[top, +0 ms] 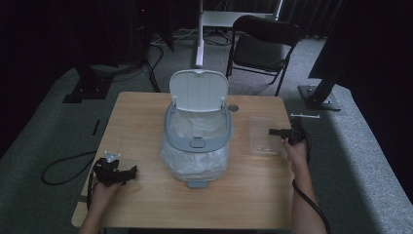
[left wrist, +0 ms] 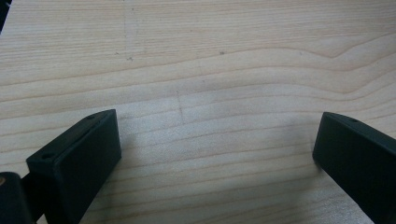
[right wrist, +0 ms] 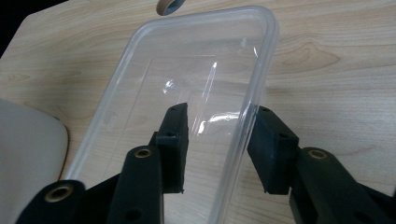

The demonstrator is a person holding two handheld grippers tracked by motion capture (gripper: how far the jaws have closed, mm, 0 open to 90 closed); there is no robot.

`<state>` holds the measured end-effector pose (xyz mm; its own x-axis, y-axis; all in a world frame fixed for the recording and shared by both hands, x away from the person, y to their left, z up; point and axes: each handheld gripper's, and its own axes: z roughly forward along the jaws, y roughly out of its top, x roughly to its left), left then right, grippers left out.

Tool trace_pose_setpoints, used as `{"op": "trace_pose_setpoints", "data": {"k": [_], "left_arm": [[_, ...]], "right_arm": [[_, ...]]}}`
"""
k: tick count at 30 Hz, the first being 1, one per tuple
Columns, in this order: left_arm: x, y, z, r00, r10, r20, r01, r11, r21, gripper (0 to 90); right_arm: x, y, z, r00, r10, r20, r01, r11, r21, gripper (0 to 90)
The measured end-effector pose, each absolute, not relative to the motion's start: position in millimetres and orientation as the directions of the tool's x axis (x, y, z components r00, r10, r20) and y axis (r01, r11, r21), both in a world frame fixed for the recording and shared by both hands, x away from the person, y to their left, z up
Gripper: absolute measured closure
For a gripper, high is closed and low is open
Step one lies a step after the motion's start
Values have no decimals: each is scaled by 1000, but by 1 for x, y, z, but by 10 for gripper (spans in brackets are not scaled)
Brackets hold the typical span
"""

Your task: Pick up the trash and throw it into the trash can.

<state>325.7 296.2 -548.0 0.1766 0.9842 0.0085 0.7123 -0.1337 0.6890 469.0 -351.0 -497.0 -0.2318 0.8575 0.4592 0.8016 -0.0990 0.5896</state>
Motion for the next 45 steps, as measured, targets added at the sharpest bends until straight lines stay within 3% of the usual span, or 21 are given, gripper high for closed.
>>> {"op": "trace_pose_setpoints", "data": {"k": [1,13,31,45], "left_arm": [[326,296,-548,177,984,8,712,-134,689,18],[326,296,-548,177,984,8,712,-134,689,18],[326,296,-548,177,984,8,712,-134,689,18],[326,296,-548,177,984,9,712,-134,689,18]], "right_arm": [[469,-351,-496,-232,853,468,803,-103,586,669],[458,-335,-476,-343,779,525,765,-92,638,842],[420,-324,-439,-465,758,458,659,-49,750,854],[387,-329,-399,-512,747,425,541,-104,834,855]]}}
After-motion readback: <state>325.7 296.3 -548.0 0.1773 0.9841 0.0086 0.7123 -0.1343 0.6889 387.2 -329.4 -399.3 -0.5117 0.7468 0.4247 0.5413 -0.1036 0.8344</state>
